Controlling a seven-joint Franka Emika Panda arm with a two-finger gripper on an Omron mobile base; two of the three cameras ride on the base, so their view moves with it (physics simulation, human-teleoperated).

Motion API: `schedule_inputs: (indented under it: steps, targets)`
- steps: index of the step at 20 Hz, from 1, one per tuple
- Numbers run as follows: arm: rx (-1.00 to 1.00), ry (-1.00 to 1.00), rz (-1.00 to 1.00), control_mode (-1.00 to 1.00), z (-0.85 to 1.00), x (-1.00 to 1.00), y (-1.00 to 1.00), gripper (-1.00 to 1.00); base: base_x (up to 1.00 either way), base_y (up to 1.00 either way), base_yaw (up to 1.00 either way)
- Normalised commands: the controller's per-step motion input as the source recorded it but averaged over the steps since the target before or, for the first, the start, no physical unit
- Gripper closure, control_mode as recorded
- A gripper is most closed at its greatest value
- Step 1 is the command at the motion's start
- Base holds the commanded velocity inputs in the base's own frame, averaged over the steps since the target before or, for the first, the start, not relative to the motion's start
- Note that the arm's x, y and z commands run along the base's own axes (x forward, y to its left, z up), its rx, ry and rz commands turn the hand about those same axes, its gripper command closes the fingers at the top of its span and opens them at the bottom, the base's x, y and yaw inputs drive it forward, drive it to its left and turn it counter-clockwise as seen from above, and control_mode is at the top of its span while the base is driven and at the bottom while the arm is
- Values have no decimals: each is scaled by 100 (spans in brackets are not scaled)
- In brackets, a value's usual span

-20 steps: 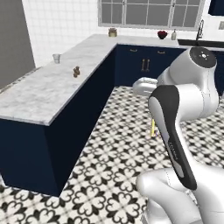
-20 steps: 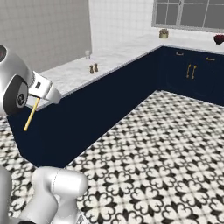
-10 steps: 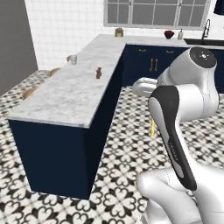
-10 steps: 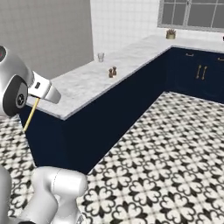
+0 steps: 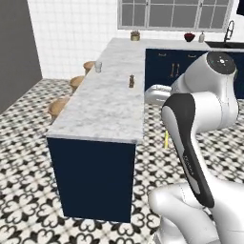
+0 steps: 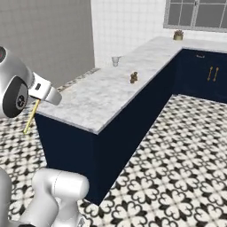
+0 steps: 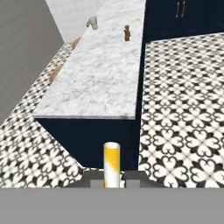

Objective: Take a straw from the drawer in front and place it inside the glass cup on the dining counter.

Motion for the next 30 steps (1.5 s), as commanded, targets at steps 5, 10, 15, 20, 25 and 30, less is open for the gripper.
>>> schedule_inputs:
  steps: [5, 10, 15, 20, 25, 30]
  targets:
    - [0, 0, 0, 100, 0, 0, 0, 100, 11, 100, -20]
    - [0, 0, 0, 100, 0, 0, 0, 100, 9, 100, -22]
    - [0, 0, 0, 100, 0, 0, 0, 100, 14, 100, -26]
    - [0, 0, 0, 100, 0, 0, 0, 100, 25, 100, -29]
    - [0, 0, 0, 100, 0, 0, 0, 100, 29, 100, -36]
    - [0, 0, 0, 100, 0, 0, 0, 100, 37, 92, -42]
